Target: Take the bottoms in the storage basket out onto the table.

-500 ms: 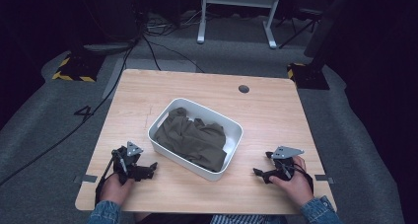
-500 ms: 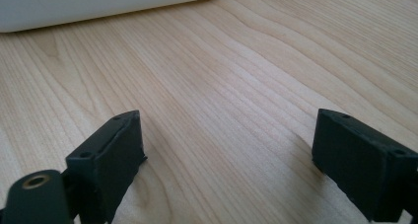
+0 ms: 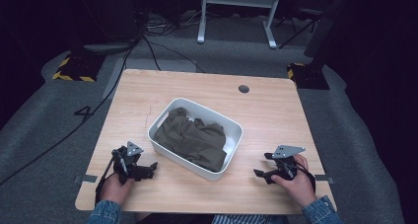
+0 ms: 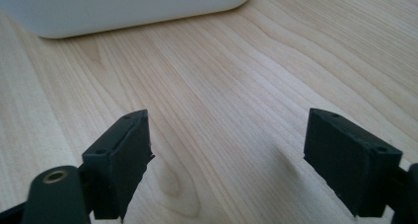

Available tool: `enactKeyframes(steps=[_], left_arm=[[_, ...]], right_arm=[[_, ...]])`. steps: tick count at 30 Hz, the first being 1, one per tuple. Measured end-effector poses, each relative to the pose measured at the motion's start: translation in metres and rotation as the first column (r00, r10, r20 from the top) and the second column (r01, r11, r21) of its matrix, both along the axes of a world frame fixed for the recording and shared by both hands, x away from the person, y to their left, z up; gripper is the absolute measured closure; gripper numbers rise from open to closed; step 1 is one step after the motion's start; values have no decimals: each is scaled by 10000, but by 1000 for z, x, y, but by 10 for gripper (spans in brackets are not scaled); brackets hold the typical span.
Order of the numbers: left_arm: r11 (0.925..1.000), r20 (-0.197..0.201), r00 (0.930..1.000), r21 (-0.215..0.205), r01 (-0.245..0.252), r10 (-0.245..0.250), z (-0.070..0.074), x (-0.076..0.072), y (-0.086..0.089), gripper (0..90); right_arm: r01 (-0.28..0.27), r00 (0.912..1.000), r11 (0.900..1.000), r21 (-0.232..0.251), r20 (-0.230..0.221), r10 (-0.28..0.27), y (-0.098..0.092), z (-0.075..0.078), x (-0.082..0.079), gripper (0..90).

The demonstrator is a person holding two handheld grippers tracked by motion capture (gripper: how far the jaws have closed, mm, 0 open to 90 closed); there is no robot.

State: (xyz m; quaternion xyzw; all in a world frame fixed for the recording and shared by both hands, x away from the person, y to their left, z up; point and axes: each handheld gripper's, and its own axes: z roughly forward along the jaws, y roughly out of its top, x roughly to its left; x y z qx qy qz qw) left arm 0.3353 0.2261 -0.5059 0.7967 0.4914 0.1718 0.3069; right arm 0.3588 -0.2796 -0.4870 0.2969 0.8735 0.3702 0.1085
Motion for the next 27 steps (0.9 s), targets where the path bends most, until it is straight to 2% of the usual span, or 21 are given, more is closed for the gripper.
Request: enactKeyframes(steps=[1,4,9,11,12,15,22,27], left_arm=[[10000,1,10000,-2,-1,1,0,0,0,0],[10000,3,10000,1,1,-1,0,0,0,0],[10000,-1,10000,0,0,0,0,0,0,0],[10000,3,10000,3,1,-1,0,0,0,0],[10000,2,10000,-2,-3,3,0,0,0,0],[10000,10,10000,2,7,-7,0,0,0,0],[10000,16,10000,-4,21,-21,0,0,0,0],[10000,16,10000,-4,22,-22,0,0,0,0]], right_arm=[[-16,9998,9996,-280,-175,11,0,6,0,204],[61,9994,9995,-301,-330,-71,1,13,0,208],[-56,9997,9997,238,-245,62,7,40,0,208],[-106,9998,9995,283,-183,112,9,44,0,206],[-307,9995,9987,412,-32,309,14,53,1,198],[-674,9977,9966,464,134,669,24,65,5,183],[-935,9956,9943,513,143,929,43,78,14,166],[-1457,9890,9881,492,343,1442,69,92,21,166]])
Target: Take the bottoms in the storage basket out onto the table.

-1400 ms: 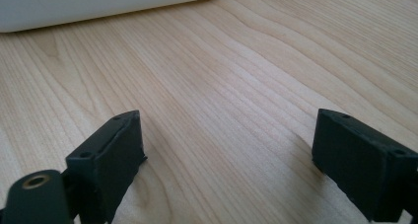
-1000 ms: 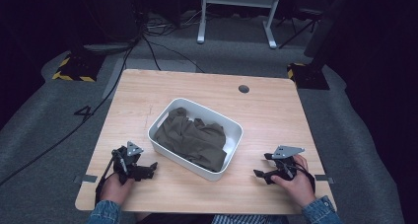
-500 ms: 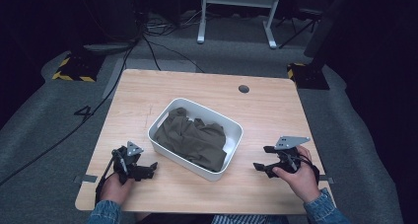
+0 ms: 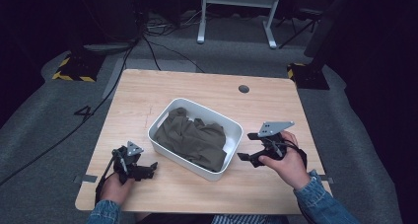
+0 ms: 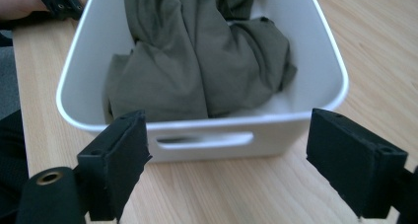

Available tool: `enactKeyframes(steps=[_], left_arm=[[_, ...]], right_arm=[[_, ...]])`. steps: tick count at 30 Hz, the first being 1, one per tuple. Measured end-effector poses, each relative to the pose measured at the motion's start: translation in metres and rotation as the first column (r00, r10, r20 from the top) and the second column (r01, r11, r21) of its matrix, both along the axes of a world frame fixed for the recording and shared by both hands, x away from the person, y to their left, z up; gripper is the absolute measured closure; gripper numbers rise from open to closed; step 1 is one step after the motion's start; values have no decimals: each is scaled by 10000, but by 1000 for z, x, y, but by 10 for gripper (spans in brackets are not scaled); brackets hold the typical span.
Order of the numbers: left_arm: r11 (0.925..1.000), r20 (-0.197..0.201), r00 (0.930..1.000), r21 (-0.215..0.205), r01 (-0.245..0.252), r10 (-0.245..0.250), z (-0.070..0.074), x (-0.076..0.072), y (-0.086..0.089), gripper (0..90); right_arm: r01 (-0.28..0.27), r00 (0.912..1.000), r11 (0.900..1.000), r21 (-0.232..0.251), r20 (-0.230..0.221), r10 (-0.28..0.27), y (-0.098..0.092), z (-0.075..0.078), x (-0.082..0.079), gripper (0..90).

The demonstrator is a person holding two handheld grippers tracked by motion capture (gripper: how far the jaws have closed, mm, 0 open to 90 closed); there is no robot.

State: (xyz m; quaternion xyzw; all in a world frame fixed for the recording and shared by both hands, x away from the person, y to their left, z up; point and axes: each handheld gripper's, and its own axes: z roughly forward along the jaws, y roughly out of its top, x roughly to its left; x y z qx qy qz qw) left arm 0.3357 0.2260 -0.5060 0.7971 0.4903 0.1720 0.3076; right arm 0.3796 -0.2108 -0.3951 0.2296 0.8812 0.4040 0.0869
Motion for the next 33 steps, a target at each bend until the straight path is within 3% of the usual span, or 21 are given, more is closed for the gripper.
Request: enactKeyframes(steps=[5,10,19,24,29,33], left_arm=[[10000,4,10000,2,-3,3,0,0,0,0],[10000,43,10000,20,-47,47,0,-2,0,0],[10000,21,10000,-3,19,-19,0,-1,0,0],[10000,-2,10000,-17,83,-83,0,0,0,0],[9999,-19,9999,-20,110,-110,0,0,0,0],[9999,-21,9999,-16,113,-113,0,0,0,0]], right_arm=[[-341,9994,9988,-353,20,342,18,7,6,161],[-847,9964,9949,-543,-15,847,49,15,13,160],[-1347,9909,9877,-791,-91,1344,93,16,23,160],[-1506,9886,9846,-890,-117,1501,122,9,35,160],[-1492,9888,9838,-990,-117,1487,137,1,46,160],[-1296,9915,9859,-1055,-250,1276,154,-16,60,161]])
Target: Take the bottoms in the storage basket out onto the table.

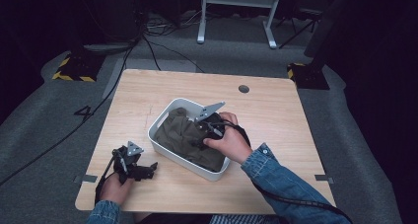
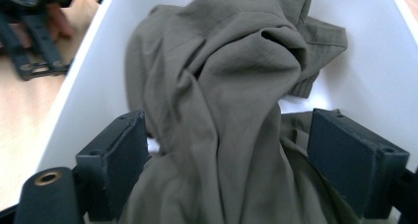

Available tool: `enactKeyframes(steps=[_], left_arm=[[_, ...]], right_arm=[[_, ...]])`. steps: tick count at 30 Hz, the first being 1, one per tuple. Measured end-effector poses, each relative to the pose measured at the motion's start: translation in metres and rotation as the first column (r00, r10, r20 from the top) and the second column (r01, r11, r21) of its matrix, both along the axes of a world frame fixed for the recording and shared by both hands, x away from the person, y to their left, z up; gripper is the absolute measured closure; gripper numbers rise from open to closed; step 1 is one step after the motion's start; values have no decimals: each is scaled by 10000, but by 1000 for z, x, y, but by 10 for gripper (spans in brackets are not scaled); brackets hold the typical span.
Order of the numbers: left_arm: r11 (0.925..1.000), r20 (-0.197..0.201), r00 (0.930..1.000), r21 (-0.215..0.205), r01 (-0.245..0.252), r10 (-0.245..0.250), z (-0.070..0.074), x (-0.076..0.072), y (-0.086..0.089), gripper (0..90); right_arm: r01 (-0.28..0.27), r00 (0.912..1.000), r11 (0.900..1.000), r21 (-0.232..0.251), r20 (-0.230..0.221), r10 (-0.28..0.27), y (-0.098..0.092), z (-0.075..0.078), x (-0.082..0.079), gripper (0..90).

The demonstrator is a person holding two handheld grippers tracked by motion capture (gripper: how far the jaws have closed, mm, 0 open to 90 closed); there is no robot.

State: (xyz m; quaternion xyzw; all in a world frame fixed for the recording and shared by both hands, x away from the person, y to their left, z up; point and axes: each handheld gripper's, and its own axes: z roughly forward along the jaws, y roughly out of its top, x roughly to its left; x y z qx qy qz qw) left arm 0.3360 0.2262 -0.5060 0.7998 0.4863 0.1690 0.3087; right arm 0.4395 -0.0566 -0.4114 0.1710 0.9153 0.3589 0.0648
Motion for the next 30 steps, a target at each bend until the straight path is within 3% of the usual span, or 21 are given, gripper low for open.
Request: enactKeyframes(steps=[10,11,14,15,16,17,21,30], left_arm=[[10000,14,10000,4,-3,3,0,0,0,0],[10000,20,10000,14,9,-9,0,0,0,0],[10000,22,10000,9,9,-9,0,0,0,0],[10000,9,10000,24,30,-30,0,1,0,0],[10000,9,10000,24,30,-30,0,1,0,0],[10000,54,10000,35,13,-13,0,1,0,0],[10000,56,10000,45,20,-21,0,1,0,0],[10000,65,10000,38,22,-22,0,1,0,0]], right_arm=[[585,9975,9982,139,-411,-579,21,-35,7,160],[550,9971,9985,-27,-534,-550,26,-44,6,159],[577,9970,9979,-305,-497,-592,29,-51,6,156],[383,9984,9969,-686,-378,-409,31,-56,6,156],[383,9984,9969,-686,-378,-409,31,-56,6,156],[30,9997,9933,-1155,-242,-58,33,-59,6,155],[-30,10000,9860,-1668,42,38,36,-67,5,135],[-50,10000,9861,-1661,44,58,35,-70,9,185]])
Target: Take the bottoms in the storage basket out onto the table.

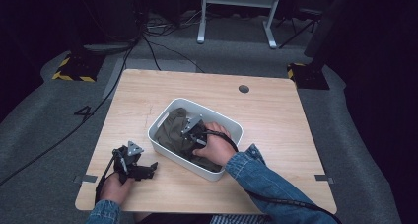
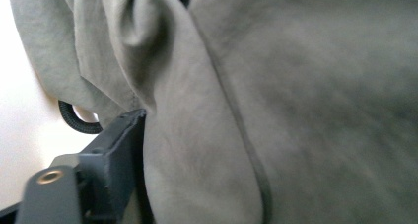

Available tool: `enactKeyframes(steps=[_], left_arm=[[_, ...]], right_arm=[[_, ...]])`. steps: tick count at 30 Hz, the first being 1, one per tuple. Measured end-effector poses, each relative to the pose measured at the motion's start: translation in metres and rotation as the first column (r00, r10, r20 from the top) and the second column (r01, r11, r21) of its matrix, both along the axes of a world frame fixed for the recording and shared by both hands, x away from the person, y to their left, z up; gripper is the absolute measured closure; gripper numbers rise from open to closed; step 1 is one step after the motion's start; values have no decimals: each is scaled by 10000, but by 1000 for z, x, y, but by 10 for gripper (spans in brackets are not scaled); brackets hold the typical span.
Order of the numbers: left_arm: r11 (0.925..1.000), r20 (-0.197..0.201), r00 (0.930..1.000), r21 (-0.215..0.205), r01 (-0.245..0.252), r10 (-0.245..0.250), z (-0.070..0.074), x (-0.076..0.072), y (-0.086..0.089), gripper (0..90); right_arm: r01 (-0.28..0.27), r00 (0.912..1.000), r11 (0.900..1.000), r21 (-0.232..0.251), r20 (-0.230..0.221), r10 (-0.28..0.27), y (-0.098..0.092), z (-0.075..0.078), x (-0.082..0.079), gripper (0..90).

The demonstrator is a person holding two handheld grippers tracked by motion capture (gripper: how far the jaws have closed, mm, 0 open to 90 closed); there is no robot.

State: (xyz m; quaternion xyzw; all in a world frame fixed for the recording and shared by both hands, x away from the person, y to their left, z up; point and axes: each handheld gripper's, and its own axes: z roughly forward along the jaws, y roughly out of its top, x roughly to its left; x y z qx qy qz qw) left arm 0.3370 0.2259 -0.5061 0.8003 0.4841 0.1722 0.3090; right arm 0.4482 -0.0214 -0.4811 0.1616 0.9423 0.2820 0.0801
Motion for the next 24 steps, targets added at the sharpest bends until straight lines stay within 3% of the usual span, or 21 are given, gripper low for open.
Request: enactKeyframes(steps=[2,4,5,8,11,19,24], left_arm=[[10000,-2,10000,1,-1,1,0,0,0,0],[10000,-2,10000,0,3,-3,0,0,0,0],[10000,-2,10000,0,3,-3,0,0,0,0],[10000,-3,10000,-2,1,-1,0,0,0,0],[10000,-5,10000,-1,-6,6,0,0,0,0],[10000,-2,10000,7,-1,1,0,0,0,0],[10000,-4,10000,0,3,-3,0,0,0,0]], right_arm=[[31,10000,10000,-22,-43,-31,0,1,0,224],[84,9997,9999,-65,-212,-85,0,4,0,344],[84,9997,9999,-65,-212,-85,0,4,0,344],[4,9987,9999,-123,-514,-10,-2,10,1,562],[-43,9981,10000,-55,-617,39,-4,13,1,645],[-224,9997,9996,153,137,222,-8,26,-7,708],[-209,9995,9985,506,264,196,-11,35,-8,709]])
